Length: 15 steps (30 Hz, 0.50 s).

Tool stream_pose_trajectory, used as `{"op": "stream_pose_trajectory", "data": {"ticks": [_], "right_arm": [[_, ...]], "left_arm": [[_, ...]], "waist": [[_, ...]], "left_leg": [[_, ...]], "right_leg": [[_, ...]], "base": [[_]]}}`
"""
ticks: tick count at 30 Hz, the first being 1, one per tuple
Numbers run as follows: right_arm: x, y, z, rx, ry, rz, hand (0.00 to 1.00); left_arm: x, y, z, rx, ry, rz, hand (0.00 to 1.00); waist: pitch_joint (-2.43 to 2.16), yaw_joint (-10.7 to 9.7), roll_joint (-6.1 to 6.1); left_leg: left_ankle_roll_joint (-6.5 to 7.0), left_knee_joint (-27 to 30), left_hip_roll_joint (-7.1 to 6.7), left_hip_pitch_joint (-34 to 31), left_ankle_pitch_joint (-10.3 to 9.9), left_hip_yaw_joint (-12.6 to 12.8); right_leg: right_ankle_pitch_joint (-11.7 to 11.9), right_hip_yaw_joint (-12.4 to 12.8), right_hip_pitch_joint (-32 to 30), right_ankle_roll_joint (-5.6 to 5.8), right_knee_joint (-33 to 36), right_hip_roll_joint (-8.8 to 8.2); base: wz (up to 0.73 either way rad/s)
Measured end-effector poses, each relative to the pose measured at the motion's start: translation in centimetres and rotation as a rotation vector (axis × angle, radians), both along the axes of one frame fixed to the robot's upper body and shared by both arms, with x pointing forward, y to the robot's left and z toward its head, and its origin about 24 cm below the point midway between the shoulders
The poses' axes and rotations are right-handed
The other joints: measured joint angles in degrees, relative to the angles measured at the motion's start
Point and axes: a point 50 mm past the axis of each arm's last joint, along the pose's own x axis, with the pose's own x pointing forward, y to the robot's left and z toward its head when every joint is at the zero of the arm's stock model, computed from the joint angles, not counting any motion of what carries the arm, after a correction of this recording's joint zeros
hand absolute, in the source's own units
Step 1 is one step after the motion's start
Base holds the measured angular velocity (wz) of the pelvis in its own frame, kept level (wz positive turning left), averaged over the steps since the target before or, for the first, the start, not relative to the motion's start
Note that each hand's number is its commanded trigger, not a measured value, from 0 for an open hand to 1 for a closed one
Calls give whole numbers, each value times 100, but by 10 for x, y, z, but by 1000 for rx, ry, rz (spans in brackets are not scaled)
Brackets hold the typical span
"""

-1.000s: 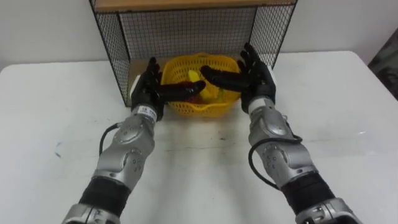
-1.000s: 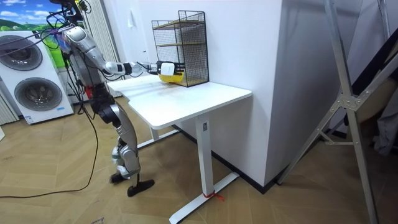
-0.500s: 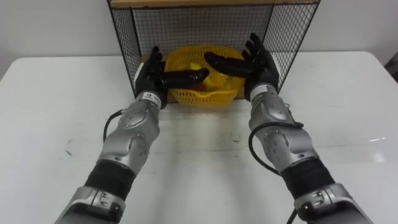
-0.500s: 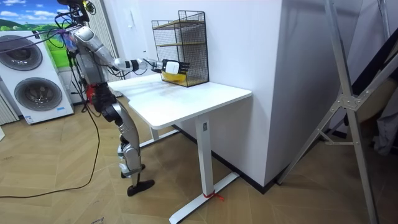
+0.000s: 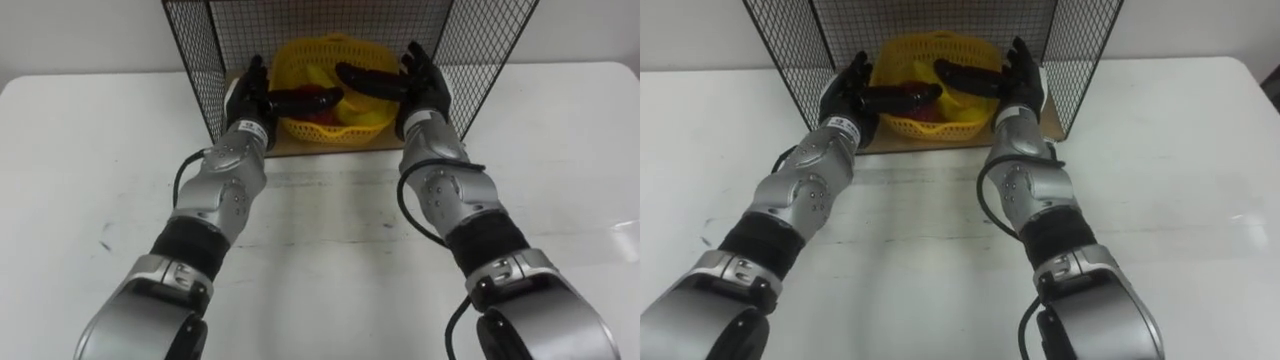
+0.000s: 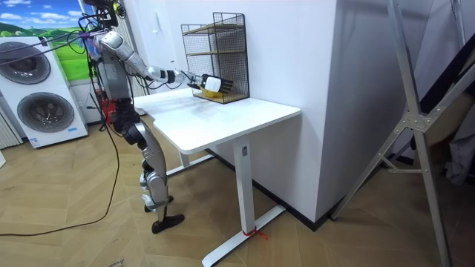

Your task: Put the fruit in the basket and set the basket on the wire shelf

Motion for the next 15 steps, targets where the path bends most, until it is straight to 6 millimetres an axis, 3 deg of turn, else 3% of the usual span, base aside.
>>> {"op": "stream_pose_trajectory", "data": {"ticks": [3,5,15], "right_arm": [[4,0,3,-9,4,4,0],[8,-1,6,-12,2,6,0],[18,-12,16,30,-5,-26,0]], "left_arm": [[3,-1,6,0,-19,1,0],[6,-3,11,-8,-34,0,0],[17,-1,20,-60,-35,15,0]], "waist": [[37,-1,-6],[135,0,13],[162,-18,52]], "left_leg": [[8,2,-6,-78,17,2],[16,3,-11,-92,26,-2],[46,-40,-67,-188,87,-6]], "right_leg": [[8,-7,-76,7,6,-7],[10,-44,-82,10,8,-43],[41,-85,-194,43,39,-76]], "base": [[0],[5],[2]]}}
